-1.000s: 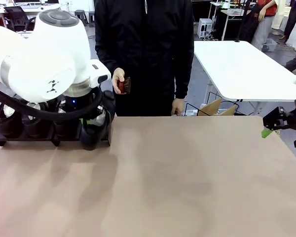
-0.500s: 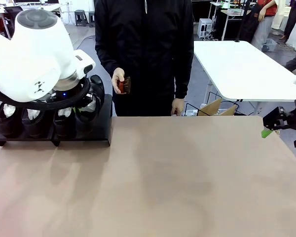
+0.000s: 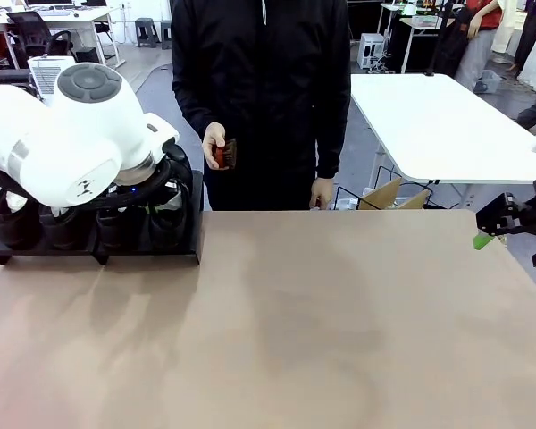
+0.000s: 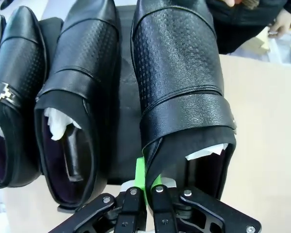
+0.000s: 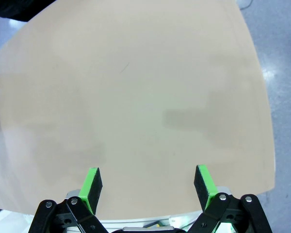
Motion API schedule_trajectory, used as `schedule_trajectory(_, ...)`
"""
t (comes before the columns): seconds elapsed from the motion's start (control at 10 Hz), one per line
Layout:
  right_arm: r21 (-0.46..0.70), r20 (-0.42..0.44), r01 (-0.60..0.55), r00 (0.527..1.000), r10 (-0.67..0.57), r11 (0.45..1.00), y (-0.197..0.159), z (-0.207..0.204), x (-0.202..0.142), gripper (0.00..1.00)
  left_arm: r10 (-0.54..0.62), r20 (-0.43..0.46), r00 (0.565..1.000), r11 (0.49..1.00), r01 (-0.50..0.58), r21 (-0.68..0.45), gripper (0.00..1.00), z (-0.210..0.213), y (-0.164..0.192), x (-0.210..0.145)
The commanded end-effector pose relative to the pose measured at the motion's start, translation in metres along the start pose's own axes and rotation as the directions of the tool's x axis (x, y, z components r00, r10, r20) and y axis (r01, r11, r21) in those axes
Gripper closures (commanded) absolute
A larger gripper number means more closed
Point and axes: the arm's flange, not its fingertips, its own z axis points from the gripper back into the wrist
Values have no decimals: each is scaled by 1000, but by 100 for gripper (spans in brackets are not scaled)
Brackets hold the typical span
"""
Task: Organize the shoes by placing them on the stand.
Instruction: Place the Shoe from the middle of the table onto the Shoes Stand.
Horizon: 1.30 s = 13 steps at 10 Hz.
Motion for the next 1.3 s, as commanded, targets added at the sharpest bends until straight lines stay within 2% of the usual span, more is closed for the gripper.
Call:
schedule_trajectory(0.0, 1, 2, -10, 1000, 10, 1000, -1, 1, 1, 0, 29, 47, 998, 1000, -29, 7, 100, -5, -2, 5)
schedule_trajectory(0.4, 1, 2, -10, 1000, 10, 1000, -1, 1, 1, 0, 65, 73, 995, 998, -64, -7, 100, -14, -2, 6)
schedule_trajectory(1.2, 1, 2, -10, 1000, 10, 1000, -1, 1, 1, 0, 96, 99, 990, 995, -94, -24, 100, -6, 3, 13)
